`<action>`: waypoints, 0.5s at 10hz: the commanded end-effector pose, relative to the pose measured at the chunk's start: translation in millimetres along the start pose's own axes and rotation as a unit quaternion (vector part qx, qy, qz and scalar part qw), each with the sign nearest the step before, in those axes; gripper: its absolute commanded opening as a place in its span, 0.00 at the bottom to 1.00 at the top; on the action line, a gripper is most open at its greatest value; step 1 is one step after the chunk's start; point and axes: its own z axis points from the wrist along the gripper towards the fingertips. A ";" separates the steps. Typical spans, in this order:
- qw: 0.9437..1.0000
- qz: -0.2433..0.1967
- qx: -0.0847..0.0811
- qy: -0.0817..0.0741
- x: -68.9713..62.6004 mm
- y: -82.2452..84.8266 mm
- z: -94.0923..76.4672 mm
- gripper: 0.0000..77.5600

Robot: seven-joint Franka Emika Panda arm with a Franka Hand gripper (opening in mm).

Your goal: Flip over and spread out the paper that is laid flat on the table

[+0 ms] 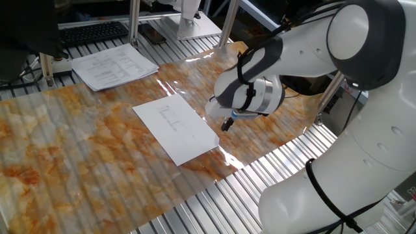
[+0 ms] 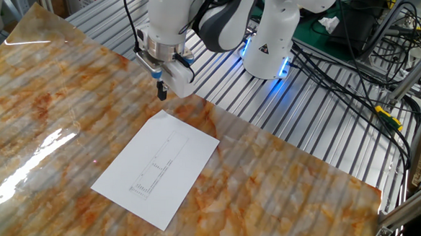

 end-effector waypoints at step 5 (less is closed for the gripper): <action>0.997 0.069 -0.015 0.032 -1.1 -0.2 -0.7 0.00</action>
